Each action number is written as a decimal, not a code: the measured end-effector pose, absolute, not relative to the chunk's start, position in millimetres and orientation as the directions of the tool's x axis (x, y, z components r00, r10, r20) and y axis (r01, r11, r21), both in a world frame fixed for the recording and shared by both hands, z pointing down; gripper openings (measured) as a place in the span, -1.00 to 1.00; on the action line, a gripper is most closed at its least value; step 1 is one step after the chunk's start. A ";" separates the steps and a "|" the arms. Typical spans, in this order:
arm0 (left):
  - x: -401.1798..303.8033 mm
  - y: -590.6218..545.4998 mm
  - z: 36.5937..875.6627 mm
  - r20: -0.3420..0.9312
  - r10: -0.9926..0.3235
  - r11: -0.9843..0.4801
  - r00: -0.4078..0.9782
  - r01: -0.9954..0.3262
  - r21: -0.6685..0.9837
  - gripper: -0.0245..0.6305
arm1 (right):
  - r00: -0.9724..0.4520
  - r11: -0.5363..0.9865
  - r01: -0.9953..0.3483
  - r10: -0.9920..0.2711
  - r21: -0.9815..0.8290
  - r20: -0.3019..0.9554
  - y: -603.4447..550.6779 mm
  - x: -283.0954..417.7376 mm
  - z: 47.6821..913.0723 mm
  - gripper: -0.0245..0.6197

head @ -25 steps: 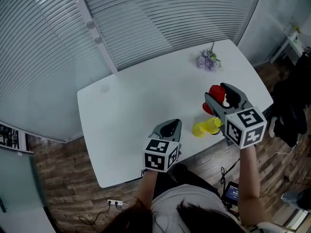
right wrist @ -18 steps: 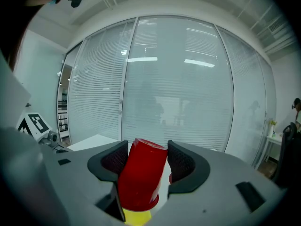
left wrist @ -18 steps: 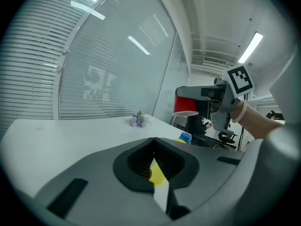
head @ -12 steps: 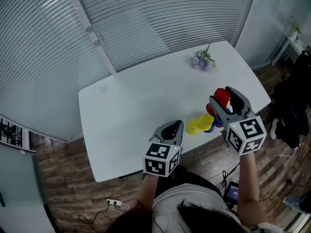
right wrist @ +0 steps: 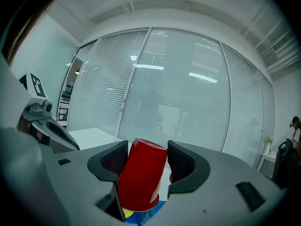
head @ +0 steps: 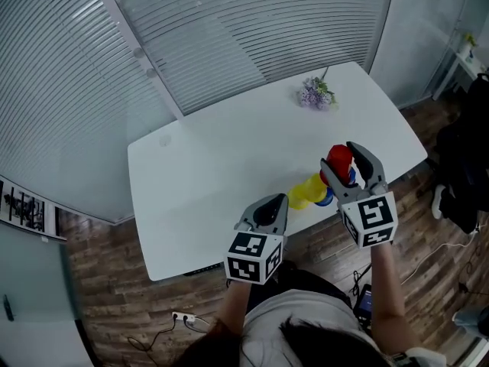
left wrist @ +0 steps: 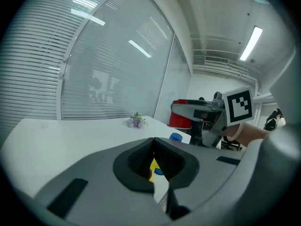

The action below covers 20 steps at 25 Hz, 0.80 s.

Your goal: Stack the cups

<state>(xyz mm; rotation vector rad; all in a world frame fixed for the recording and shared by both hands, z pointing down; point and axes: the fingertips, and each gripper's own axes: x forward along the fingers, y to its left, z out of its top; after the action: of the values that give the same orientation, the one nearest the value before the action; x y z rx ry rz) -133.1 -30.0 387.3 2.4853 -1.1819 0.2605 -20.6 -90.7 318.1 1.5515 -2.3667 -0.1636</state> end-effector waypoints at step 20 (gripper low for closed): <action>-106.6 -17.7 396.7 0.330 -0.723 -0.560 0.607 -0.795 0.235 -0.87 | -0.414 0.421 -0.850 -0.906 0.316 0.092 -96.7 -12.2 348.2 -0.03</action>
<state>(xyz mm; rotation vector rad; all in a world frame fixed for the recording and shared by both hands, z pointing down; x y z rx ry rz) -106.6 -17.7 396.7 2.4769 -1.2201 0.2770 -12.2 -96.7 348.2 1.5345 -2.4286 -0.3224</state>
